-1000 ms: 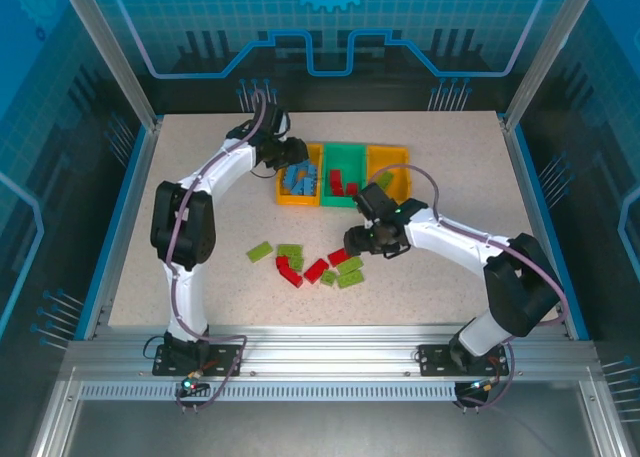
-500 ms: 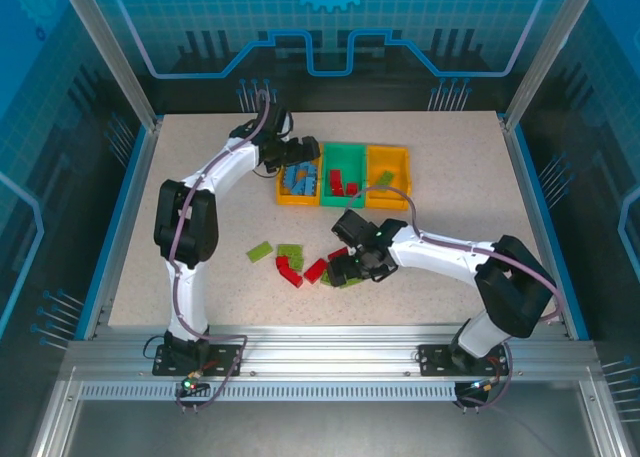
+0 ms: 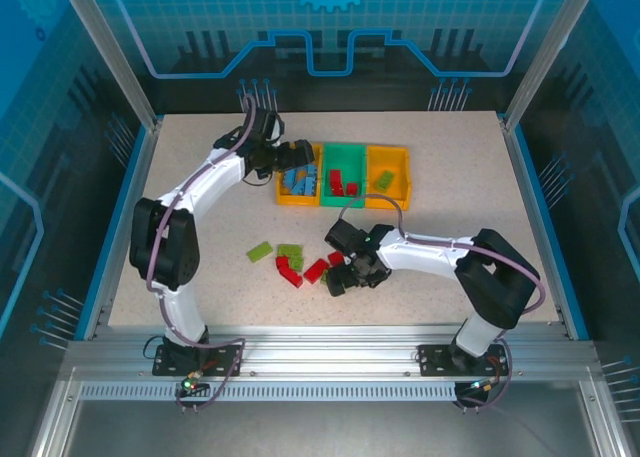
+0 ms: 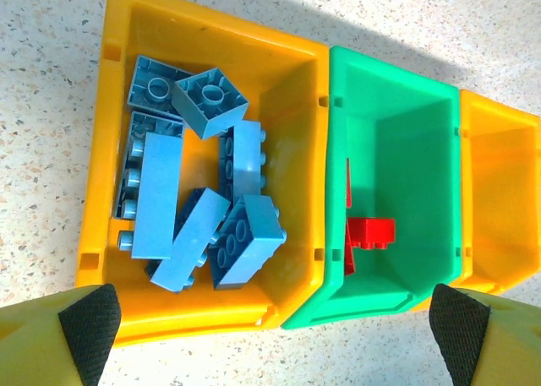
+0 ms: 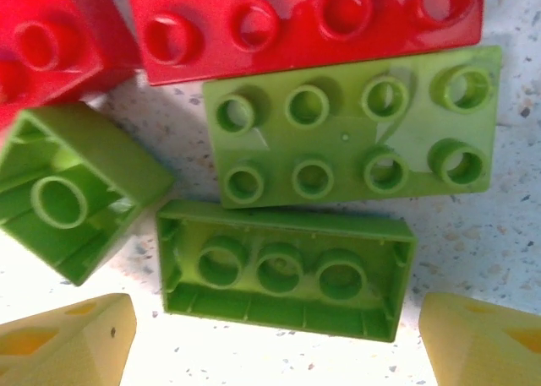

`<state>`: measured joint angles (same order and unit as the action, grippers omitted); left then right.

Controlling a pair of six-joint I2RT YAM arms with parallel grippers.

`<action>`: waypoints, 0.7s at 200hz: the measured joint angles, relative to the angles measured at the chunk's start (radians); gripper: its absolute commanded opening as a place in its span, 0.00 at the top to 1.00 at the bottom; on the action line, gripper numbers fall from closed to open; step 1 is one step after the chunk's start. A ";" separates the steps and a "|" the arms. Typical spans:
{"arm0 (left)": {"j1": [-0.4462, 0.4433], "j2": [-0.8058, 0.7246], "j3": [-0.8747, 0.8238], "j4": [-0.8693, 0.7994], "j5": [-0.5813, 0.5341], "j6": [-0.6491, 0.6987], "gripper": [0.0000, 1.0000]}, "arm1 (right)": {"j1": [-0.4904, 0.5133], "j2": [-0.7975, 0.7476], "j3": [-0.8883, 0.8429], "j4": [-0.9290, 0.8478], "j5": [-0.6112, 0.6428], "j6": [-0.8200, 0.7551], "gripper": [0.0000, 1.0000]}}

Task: Sort the legos into containers by color

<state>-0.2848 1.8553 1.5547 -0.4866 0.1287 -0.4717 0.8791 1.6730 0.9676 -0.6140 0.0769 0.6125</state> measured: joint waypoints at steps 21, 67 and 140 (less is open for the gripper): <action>0.000 -0.023 -0.028 0.003 0.000 0.000 0.01 | 0.000 0.019 0.000 -0.006 0.020 -0.014 0.11; 0.000 -0.037 -0.083 0.006 -0.001 -0.001 0.01 | 0.000 0.038 0.018 -0.029 0.031 -0.051 0.19; 0.000 -0.091 -0.138 0.015 -0.004 -0.002 0.01 | -0.001 0.045 0.029 -0.062 0.058 -0.091 0.38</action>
<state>-0.2848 1.7645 1.4162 -0.4717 0.1246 -0.4740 0.8780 1.7176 0.9962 -0.6758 0.1349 0.5213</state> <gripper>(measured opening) 0.987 0.636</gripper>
